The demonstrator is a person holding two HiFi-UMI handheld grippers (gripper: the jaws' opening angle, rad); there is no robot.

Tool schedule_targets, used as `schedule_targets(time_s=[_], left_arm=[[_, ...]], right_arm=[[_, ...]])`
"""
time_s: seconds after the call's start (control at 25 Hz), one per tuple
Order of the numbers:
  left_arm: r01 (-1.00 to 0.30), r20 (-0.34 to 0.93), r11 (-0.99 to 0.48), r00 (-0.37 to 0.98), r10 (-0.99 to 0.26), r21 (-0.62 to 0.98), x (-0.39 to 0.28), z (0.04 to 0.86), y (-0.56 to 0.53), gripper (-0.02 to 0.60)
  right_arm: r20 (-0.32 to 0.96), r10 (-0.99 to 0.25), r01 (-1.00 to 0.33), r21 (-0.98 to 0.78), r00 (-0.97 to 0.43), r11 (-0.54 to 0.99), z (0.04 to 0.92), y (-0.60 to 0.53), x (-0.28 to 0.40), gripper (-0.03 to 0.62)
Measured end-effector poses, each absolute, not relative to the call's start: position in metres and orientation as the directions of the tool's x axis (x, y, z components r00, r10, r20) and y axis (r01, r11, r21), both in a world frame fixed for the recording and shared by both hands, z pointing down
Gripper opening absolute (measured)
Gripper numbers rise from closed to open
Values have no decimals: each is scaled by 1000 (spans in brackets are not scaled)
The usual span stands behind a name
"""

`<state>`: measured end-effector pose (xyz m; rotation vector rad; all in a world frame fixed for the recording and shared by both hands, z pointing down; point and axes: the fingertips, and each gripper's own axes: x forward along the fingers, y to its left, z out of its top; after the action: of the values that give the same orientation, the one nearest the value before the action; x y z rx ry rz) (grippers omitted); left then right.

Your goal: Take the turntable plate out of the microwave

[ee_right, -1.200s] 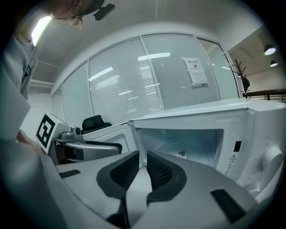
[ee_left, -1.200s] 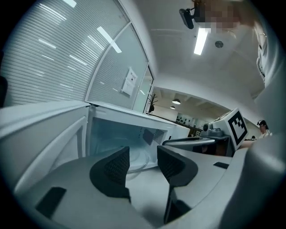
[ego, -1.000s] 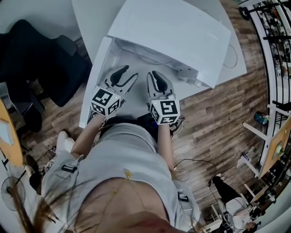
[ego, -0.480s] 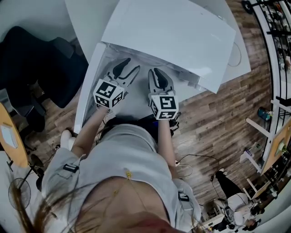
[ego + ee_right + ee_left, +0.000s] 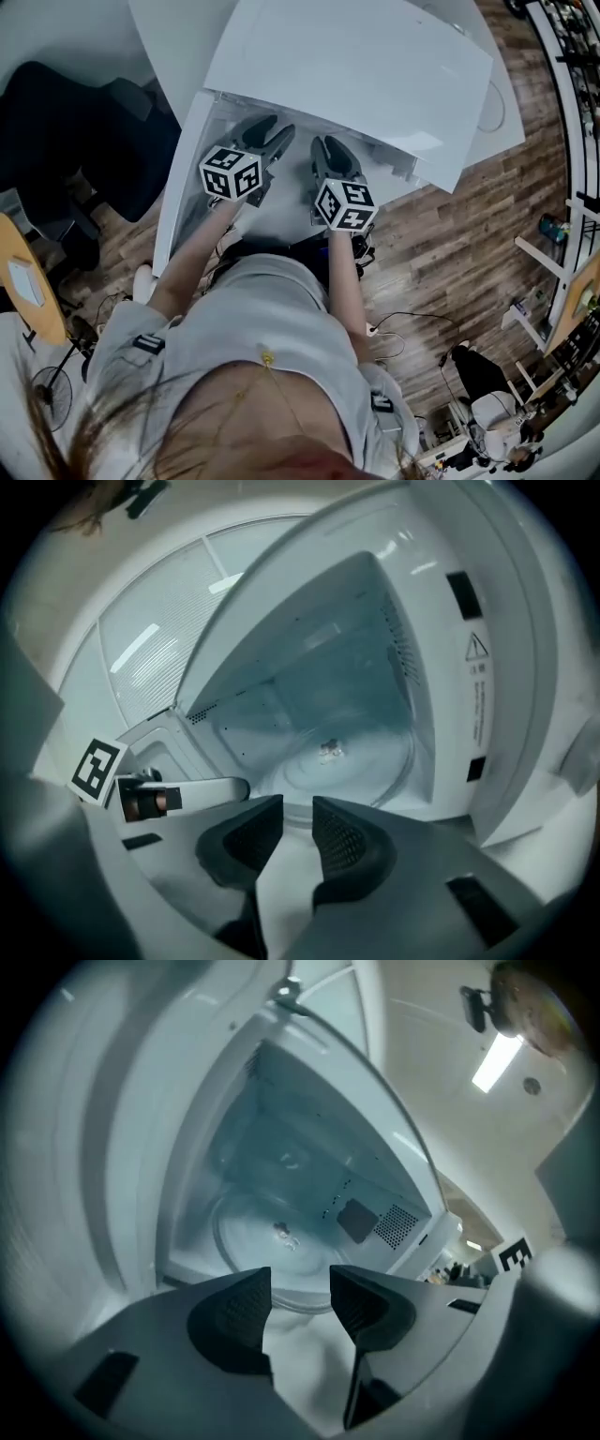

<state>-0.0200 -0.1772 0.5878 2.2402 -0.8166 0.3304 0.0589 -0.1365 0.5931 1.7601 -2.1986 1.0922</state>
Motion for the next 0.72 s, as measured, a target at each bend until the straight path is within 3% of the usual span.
schedule_targets(time_s=[0.12, 0.36, 0.72], left_arm=[[-639, 462, -398, 760, -458, 658, -22, 605, -177, 199], [-618, 472, -250, 754, -457, 745, -24, 629, -176, 204], [-448, 408, 38, 772, -488, 893, -11, 648, -191, 213]], right_arm=[[521, -788, -834, -551, -328, -17, 608, -135, 62, 122], [538, -767, -741, -660, -351, -124, 630, -136, 61, 160], [428, -816, -414, -872, -389, -261, 643, -148, 68, 171]])
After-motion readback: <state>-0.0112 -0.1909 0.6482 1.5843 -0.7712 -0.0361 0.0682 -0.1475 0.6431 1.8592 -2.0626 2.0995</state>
